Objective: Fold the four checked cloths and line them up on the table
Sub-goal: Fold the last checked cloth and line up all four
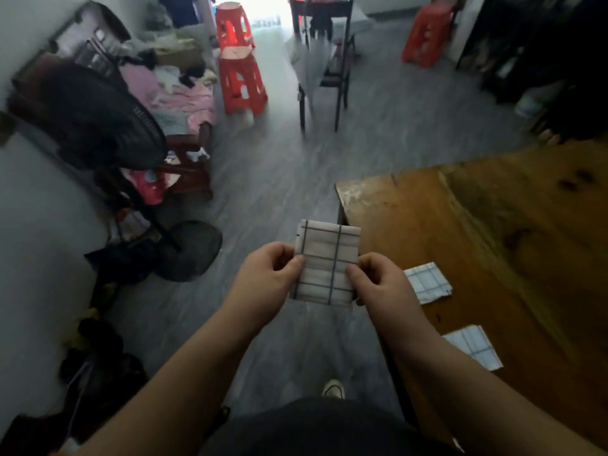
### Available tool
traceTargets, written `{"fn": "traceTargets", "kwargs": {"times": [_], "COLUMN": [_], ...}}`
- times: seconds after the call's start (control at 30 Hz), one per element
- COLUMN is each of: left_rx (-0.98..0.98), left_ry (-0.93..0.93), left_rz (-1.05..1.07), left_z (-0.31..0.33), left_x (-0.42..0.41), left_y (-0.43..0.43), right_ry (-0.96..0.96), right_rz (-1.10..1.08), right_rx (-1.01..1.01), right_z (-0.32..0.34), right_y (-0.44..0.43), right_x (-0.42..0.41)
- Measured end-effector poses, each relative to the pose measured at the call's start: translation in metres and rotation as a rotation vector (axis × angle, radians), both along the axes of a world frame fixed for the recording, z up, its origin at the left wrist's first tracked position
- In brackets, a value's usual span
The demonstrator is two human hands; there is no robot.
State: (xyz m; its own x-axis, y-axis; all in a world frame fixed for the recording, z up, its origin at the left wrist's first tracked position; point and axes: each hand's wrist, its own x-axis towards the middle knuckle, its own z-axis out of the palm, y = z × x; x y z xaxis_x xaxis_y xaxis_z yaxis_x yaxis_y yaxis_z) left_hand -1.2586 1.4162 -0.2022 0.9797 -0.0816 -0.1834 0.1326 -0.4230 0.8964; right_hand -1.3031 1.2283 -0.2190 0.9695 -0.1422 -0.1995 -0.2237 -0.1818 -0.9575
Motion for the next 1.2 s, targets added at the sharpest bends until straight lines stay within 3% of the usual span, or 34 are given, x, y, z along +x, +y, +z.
{"fn": "traceTargets", "kwargs": {"times": [0.23,0.5,0.83,0.97,1.2], "left_rx": [0.041,0.086,0.256,0.371,0.556], "left_ry": [0.077,0.162,0.139,0.181,0.225], "left_rz": [-0.257,-0.71,-1.291,-1.365,-1.392], "left_z": [-0.007,-0.037,-0.101,-0.155,-0.205], "left_x": [0.111,0.242,0.375,0.385,0.385], "left_y": [-0.072,-0.169,-0.269,-0.29,-0.3], "right_ry": [0.049,0.172,0.415,0.564,0.788], "right_rz": [-0.227,-0.639,-1.123,-1.274,-1.263], "right_rx": [0.0,-0.071,0.096,0.215,0.095], "right_z": [-0.007,-0.042,-0.08,-0.131,-0.179], "right_y": [-0.056,-0.103,-0.113,-0.122,-0.115], "right_x": [0.063,0.131,0.208,0.23,0.241]}}
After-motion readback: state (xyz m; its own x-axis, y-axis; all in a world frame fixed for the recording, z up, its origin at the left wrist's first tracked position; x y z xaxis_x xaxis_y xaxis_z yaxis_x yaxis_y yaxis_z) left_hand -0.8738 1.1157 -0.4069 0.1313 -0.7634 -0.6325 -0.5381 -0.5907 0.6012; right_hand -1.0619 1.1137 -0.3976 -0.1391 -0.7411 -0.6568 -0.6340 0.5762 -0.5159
